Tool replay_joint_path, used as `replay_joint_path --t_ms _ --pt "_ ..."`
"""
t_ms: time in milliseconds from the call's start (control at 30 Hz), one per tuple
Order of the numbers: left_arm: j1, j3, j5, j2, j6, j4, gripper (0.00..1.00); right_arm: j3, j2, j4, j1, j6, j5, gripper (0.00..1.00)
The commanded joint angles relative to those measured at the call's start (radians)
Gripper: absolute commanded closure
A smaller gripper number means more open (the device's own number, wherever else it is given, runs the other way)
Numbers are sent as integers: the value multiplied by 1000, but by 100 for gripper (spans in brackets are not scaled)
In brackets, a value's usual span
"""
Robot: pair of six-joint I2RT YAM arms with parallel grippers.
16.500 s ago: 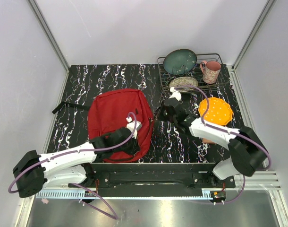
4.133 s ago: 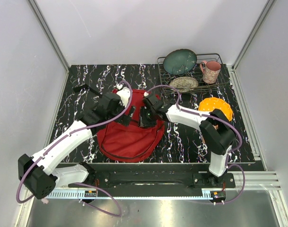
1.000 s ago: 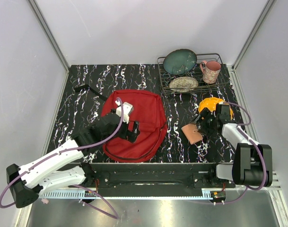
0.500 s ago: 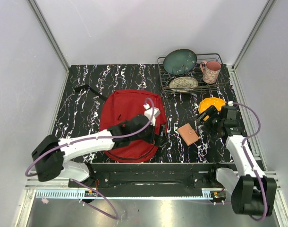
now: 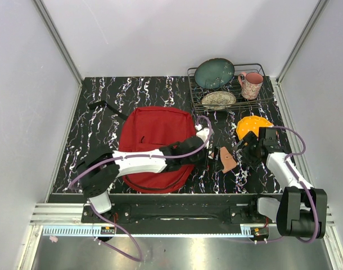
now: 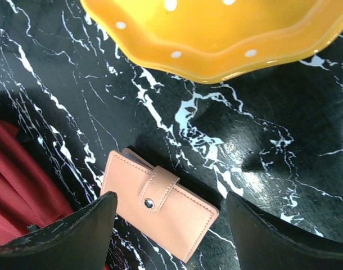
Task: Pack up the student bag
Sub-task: Pick up the personal item from the center of the board.
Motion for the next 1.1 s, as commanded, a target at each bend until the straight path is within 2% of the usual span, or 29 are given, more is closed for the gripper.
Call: replay_joint_path --t_ms 0,233,500,600,800,933,1067 --pt "-4 50 -7 62 -76 112 1 6 18 72 2 -29 -60 17" --pt "-3 104 30 198 -101 190 1 5 61 75 2 -62 -71 18" --pt "5 116 36 263 -112 258 1 -14 93 100 2 -70 -117 19" --pt "10 64 9 271 -122 368 1 -14 120 108 2 -69 -139 20" --pt "45 30 48 312 -170 462 3 -11 156 112 2 -87 -192 22" --pt "53 61 64 334 -182 384 4 -9 160 109 2 -89 -211 23" --pt "42 11 6 292 -201 358 4 -1 165 95 2 -96 -191 22"
